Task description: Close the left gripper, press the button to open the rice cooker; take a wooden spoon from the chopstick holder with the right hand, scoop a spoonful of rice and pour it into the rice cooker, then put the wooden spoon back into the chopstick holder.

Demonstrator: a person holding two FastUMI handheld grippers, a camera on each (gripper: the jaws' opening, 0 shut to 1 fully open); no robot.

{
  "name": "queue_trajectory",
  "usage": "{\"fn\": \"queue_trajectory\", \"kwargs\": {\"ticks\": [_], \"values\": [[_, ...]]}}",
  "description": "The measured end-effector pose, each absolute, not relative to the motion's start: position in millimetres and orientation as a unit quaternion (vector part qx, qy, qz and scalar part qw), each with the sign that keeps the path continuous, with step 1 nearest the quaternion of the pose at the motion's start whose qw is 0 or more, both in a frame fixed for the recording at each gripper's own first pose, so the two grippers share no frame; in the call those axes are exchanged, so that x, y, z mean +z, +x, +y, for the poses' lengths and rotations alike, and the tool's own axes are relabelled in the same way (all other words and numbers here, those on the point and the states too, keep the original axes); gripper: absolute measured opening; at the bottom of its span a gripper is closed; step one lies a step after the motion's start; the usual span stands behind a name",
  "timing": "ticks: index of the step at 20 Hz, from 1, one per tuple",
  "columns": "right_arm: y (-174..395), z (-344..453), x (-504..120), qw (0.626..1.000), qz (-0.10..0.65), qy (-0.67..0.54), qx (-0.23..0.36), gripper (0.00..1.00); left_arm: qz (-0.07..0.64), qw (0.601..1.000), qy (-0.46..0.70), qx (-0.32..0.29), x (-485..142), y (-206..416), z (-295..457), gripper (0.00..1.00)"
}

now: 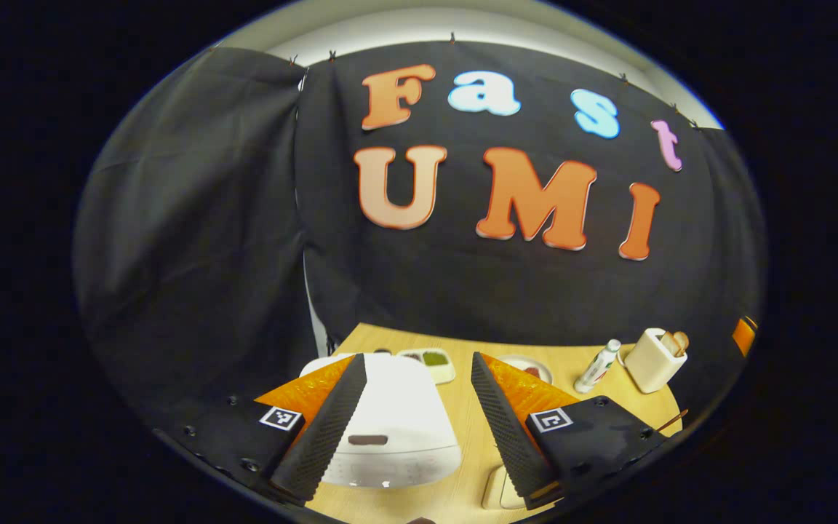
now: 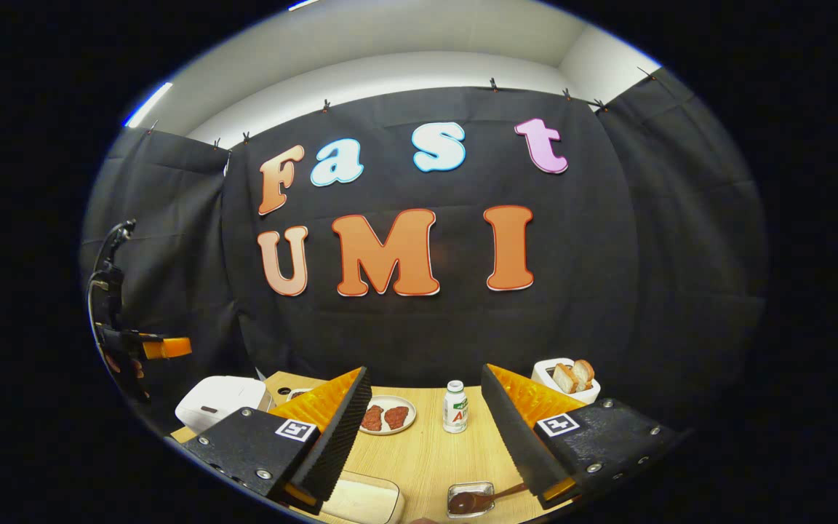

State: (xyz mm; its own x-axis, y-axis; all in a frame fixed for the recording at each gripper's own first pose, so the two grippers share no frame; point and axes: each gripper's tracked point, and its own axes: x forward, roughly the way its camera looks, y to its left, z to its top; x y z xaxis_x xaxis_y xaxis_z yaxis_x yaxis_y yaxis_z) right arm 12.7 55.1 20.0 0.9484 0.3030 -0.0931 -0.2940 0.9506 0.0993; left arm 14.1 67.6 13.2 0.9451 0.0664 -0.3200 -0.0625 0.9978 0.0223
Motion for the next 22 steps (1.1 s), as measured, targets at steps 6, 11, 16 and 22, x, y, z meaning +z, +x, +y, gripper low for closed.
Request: {"fn": "queue_trajectory", "kwargs": {"ticks": [6, 11, 16, 22], "values": [[14, 68, 59, 0.988, -0.008, 0.043, 0.146, 0.95, 0.063, 0.997, 0.032, -0.004, 57, -21, 10, 1.00], [6, 81, 55, 0.987, -0.026, 0.025, 0.155, 0.95, 0.041, 0.997, 0.058, -0.026, 53, -37, -20, 0.99], [7, 94, 57, 0.985, -0.043, 0.019, 0.164, 0.94, 0.037, 0.996, 0.071, -0.033, 46, -44, -34, 1.00], [7, 107, 59, 0.983, -0.050, 0.016, 0.173, 0.95, 0.026, 0.996, 0.077, -0.031, 52, -45, -30, 1.00]]}}
